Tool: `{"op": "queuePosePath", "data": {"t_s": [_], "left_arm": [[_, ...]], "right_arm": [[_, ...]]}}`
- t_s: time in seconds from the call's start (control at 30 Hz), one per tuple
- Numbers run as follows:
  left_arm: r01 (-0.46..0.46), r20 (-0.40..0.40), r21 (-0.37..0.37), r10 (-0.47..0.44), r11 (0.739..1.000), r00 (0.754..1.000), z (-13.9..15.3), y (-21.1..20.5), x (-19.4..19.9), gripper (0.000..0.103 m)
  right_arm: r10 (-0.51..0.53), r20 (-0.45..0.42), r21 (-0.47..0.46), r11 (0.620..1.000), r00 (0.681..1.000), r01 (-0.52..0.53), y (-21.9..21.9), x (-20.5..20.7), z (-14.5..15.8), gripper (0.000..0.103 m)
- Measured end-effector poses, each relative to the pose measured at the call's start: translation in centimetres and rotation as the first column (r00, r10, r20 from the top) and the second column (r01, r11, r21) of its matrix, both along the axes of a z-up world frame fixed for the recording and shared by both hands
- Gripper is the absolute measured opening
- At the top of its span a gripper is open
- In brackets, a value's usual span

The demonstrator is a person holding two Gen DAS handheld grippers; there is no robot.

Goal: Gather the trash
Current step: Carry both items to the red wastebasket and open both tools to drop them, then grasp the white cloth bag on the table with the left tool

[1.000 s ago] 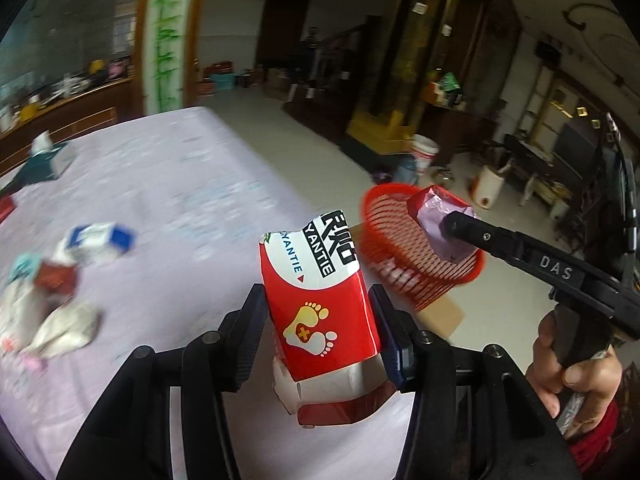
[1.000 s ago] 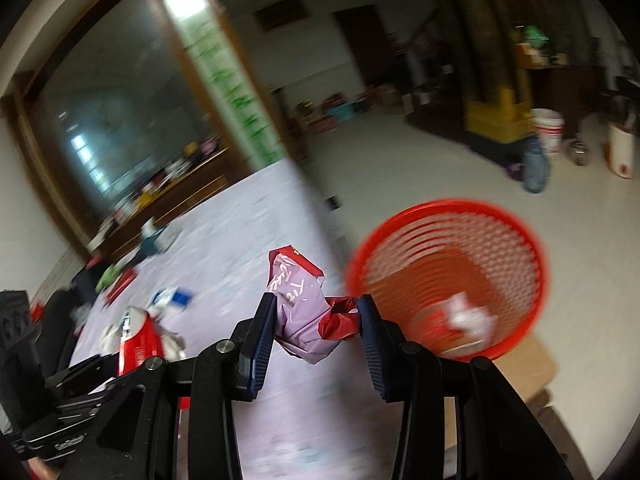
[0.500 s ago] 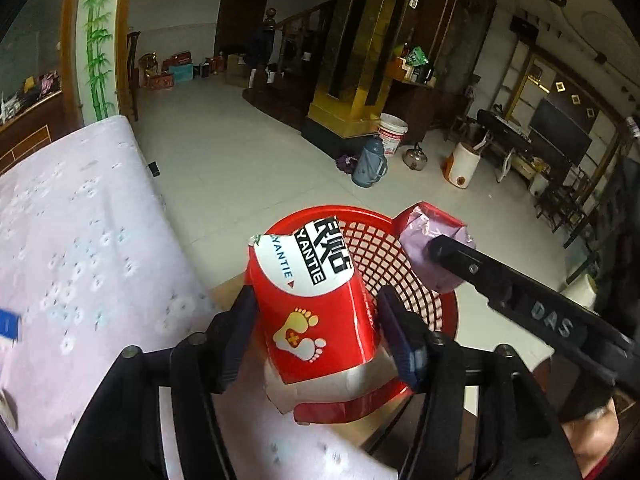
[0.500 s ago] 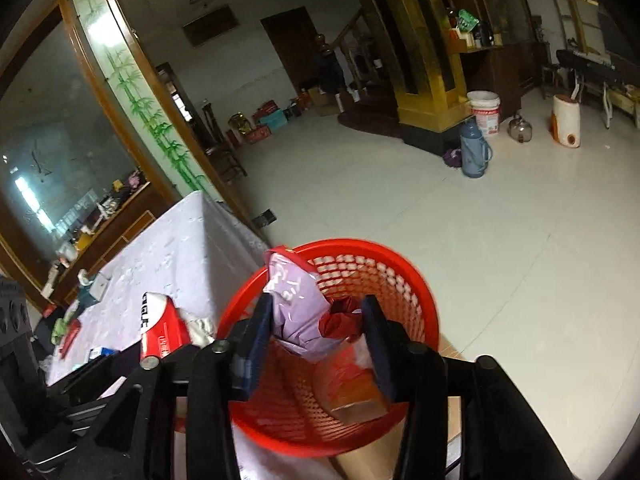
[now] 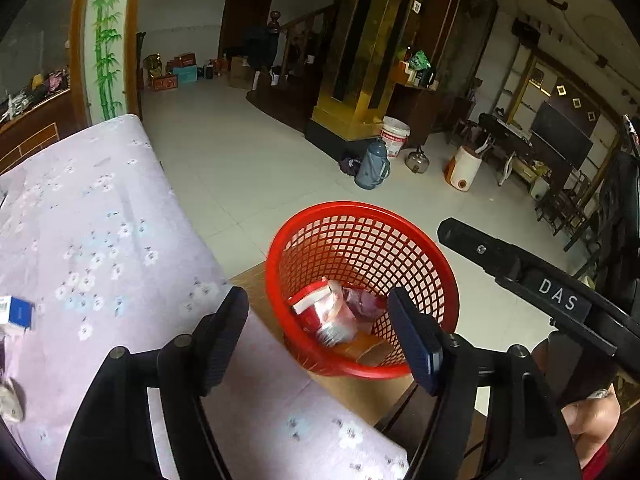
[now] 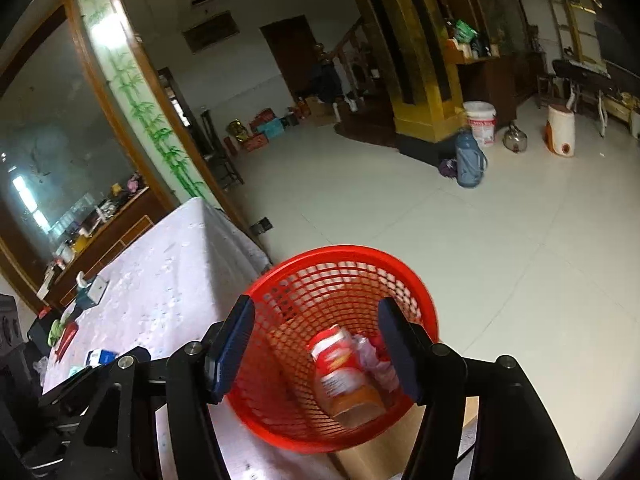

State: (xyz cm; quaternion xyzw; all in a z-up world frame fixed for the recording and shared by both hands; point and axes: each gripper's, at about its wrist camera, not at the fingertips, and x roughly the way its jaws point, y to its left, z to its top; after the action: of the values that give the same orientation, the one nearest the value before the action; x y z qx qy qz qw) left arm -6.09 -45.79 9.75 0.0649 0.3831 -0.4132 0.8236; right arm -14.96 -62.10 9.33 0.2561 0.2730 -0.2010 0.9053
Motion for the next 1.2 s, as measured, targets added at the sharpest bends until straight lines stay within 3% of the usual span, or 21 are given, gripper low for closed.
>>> {"op": "queuePosePath", "data": {"t_s": [0.37, 0.77, 1.0, 1.2], "left_arm": [[-0.066, 0.095, -0.006, 0.066, 0.998, 0.993, 0.9, 9.8, -3.0, 0.071], [-0.231, 0.149, -0.012, 0.230, 0.973, 0.962, 1.0, 22.7, -5.1, 0.073], [-0.358, 0.124, -0.004, 0.356, 0.934, 0.926, -0.3, 30.7, -5.6, 0.074], [-0.494, 0.076, -0.016, 0.493, 0.870, 0.867, -1.2, 37.6, -3.4, 0.074]], "right_arm": [[0.113, -0.006, -0.031, 0.993, 0.994, -0.113, 8.2, 0.0, 0.3, 0.068], [0.316, -0.048, -0.063, 0.946, 0.947, -0.319, 17.6, 2.1, -0.5, 0.068], [0.438, -0.047, 0.026, 0.899, 0.898, -0.437, 21.3, 3.7, -1.7, 0.068], [0.510, -0.075, 0.024, 0.860, 0.857, -0.510, 24.8, 5.0, -2.5, 0.068]]}}
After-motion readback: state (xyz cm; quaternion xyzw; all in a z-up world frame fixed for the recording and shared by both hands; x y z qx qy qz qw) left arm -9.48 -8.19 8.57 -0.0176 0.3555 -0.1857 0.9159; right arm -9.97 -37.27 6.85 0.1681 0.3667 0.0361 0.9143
